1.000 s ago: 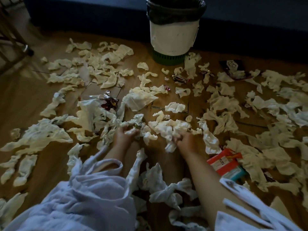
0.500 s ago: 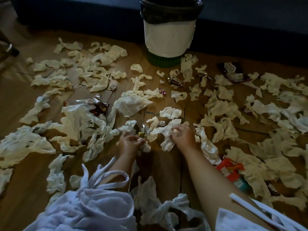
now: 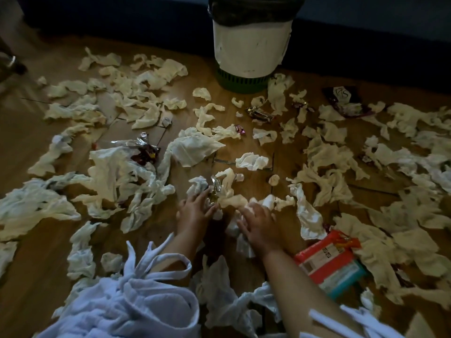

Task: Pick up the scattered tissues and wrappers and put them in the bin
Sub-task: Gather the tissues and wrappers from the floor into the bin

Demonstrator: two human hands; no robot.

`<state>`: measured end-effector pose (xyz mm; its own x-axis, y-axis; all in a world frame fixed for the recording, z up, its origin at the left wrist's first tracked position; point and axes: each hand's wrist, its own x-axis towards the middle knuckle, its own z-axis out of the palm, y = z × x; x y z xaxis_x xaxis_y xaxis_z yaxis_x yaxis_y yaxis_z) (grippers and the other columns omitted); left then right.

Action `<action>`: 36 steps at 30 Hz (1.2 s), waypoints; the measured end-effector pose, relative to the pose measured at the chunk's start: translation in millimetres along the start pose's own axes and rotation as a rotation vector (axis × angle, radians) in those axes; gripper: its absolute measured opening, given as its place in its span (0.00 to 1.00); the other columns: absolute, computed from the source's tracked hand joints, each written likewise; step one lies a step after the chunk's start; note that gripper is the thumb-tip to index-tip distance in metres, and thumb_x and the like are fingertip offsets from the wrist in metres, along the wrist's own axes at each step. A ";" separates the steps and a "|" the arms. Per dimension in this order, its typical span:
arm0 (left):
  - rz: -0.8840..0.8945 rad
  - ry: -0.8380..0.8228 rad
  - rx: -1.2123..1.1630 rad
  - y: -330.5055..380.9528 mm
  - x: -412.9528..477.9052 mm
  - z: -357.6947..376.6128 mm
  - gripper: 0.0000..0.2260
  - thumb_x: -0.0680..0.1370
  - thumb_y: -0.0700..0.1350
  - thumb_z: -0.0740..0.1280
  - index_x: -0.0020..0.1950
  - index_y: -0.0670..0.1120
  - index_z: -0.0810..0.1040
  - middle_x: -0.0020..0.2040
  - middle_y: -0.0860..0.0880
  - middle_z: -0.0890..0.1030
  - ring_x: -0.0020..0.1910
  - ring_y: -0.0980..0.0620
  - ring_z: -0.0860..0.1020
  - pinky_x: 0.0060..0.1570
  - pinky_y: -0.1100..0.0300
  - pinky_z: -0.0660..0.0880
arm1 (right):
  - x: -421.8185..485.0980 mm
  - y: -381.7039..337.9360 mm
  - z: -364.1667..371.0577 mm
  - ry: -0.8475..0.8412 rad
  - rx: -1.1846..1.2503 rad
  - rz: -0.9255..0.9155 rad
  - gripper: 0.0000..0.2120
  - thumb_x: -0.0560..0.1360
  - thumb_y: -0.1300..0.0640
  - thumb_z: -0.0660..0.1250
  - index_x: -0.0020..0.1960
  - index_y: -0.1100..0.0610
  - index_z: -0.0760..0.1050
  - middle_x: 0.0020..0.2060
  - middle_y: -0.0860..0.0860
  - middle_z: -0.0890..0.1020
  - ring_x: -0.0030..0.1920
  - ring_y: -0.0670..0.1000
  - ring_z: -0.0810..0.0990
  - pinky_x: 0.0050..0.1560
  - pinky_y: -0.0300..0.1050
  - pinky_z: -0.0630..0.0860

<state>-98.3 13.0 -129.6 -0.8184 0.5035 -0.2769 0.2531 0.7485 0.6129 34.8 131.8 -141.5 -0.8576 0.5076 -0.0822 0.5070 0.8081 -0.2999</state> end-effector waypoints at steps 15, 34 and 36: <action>0.005 0.183 0.005 0.0 -9.0 13.7 0.20 0.78 0.52 0.61 0.69 0.49 0.66 0.76 0.47 0.53 0.75 0.46 0.49 0.72 0.47 0.51 | 27.4 40.9 -17.4 0.106 0.252 0.311 0.14 0.79 0.50 0.57 0.59 0.56 0.73 0.72 0.51 0.63 0.75 0.54 0.53 0.72 0.54 0.57; 0.392 0.271 0.126 23.5 -22.0 18.2 0.22 0.75 0.61 0.53 0.43 0.45 0.77 0.40 0.47 0.79 0.39 0.46 0.75 0.34 0.58 0.67 | -5.7 10.2 -26.2 0.399 0.530 0.341 0.18 0.74 0.40 0.55 0.36 0.52 0.70 0.32 0.48 0.74 0.33 0.46 0.73 0.33 0.37 0.67; 0.344 0.286 0.001 40.6 -36.5 2.7 0.22 0.75 0.61 0.53 0.40 0.45 0.76 0.35 0.50 0.75 0.36 0.49 0.73 0.33 0.61 0.66 | -17.0 -3.6 -43.2 0.414 0.626 0.432 0.17 0.75 0.41 0.57 0.38 0.52 0.72 0.33 0.49 0.77 0.33 0.44 0.72 0.35 0.39 0.71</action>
<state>-56.8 26.2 -96.6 -0.7964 0.5837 0.1586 0.5358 0.5591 0.6327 51.3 133.2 -97.9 -0.4390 0.8984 0.0067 0.5363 0.2681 -0.8003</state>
